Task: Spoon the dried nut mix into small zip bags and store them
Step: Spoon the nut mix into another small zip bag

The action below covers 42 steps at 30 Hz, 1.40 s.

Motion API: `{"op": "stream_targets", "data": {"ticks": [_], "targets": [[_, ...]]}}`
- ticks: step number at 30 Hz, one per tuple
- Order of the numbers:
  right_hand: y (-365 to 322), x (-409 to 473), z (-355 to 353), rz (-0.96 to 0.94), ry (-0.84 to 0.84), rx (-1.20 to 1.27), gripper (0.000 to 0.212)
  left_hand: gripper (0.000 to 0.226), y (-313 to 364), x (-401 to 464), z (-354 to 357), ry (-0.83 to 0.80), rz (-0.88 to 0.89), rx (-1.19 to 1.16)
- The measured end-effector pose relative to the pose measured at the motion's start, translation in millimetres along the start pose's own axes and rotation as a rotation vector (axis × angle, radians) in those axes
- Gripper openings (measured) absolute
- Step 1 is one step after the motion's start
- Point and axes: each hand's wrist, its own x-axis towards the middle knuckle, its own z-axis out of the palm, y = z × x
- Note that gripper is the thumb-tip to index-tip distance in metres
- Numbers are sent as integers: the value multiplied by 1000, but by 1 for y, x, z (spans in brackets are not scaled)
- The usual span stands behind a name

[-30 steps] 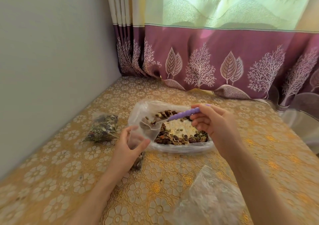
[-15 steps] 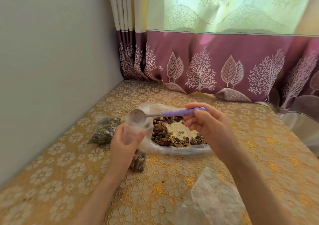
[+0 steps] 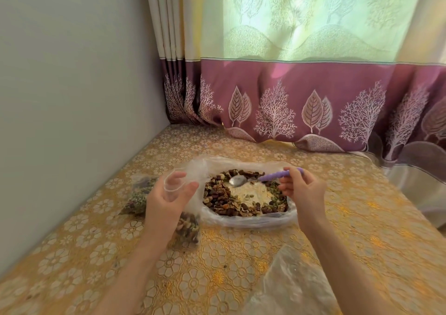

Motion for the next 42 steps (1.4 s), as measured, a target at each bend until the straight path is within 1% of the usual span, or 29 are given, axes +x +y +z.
{"op": "stream_targets", "data": {"ticks": [3,6,11,14,16,19,22,23,26,28,31,35,36,39,42], "targets": [[9,6,-1,-26,41,-108,22,37,-1,3,-1,-45,-6,37],[13,10,2,-51,46,-185,26,51,-6,6,-6,-95,-27,67],[14,17,14,-67,-6,-264,28,81,-20,14,-20,-323,-134,-37],[16,21,22,15,-69,-214,26,101,-26,16,-28,-480,-199,-61],[18,22,26,84,-115,-156,28,103,-28,16,-31,-562,-203,-15],[20,18,29,187,-140,-64,31,97,-28,16,-32,-617,-218,18],[20,16,26,242,-113,-17,42,93,-27,14,-29,-628,-210,62],[20,15,24,247,-93,-15,42,93,-29,12,-28,-617,-198,92],[21,14,16,246,-45,-12,29,89,-33,7,-21,-561,-178,214],[21,14,12,253,-1,2,23,86,-34,3,-15,-535,-187,249],[17,12,8,246,38,50,22,94,-36,-1,-10,-501,-184,279],[5,9,4,209,32,105,19,98,-35,-2,-9,-472,-195,275],[1,9,4,196,25,122,18,95,-35,-2,-9,-455,-190,273],[-14,6,4,155,-16,185,19,72,-34,-4,-7,-392,-155,287],[-33,3,6,97,-59,219,20,62,-35,-5,-6,-333,-173,274]]}}
